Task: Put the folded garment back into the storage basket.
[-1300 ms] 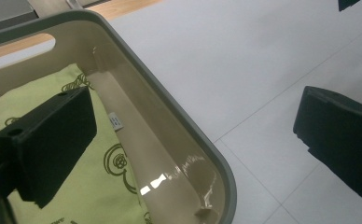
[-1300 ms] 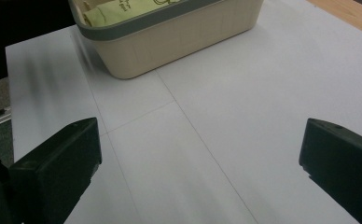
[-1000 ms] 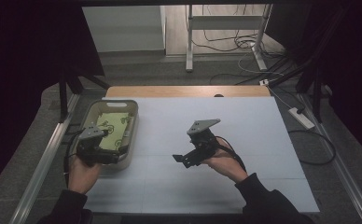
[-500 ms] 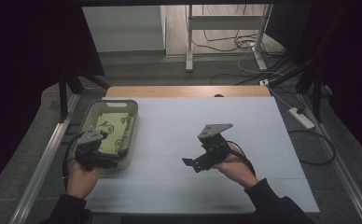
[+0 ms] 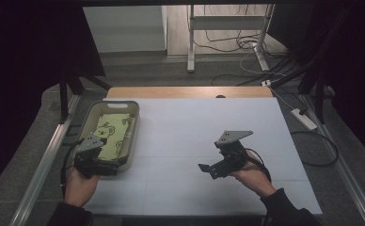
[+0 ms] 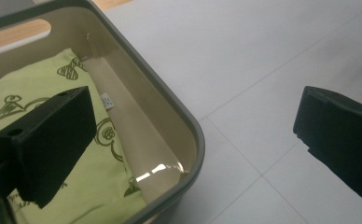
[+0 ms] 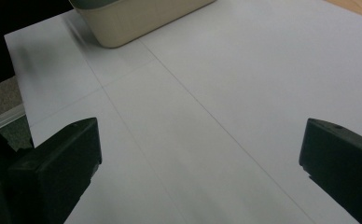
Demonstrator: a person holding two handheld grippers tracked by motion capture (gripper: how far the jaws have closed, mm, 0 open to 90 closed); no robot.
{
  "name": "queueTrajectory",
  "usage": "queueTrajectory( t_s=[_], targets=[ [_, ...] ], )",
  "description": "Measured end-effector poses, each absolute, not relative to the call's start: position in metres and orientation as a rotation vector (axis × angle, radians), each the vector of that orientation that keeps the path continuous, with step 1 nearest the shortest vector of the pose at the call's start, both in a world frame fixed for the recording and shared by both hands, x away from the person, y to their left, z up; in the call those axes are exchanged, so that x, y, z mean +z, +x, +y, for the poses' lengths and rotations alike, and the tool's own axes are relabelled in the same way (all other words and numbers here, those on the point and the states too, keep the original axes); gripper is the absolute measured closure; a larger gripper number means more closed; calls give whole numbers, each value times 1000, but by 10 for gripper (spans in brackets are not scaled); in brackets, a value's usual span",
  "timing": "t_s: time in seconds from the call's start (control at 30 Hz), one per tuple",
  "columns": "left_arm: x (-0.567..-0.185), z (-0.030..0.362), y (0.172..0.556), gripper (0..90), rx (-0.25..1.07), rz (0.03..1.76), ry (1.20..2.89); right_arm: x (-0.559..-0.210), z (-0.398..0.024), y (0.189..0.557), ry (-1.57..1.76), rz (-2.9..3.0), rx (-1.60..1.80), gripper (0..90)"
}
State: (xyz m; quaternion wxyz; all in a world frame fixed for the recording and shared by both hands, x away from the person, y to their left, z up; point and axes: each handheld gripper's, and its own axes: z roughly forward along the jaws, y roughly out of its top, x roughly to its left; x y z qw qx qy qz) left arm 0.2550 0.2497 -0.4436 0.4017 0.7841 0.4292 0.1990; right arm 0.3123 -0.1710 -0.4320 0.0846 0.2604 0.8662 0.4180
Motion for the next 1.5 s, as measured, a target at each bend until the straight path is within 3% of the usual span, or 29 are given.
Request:
queueTrajectory(
  t_s=[1.5],
  targets=[
    [-460,278,196,0,552,1201,1969,-445,-284,257,1048,2440,1137,0]
  ],
)
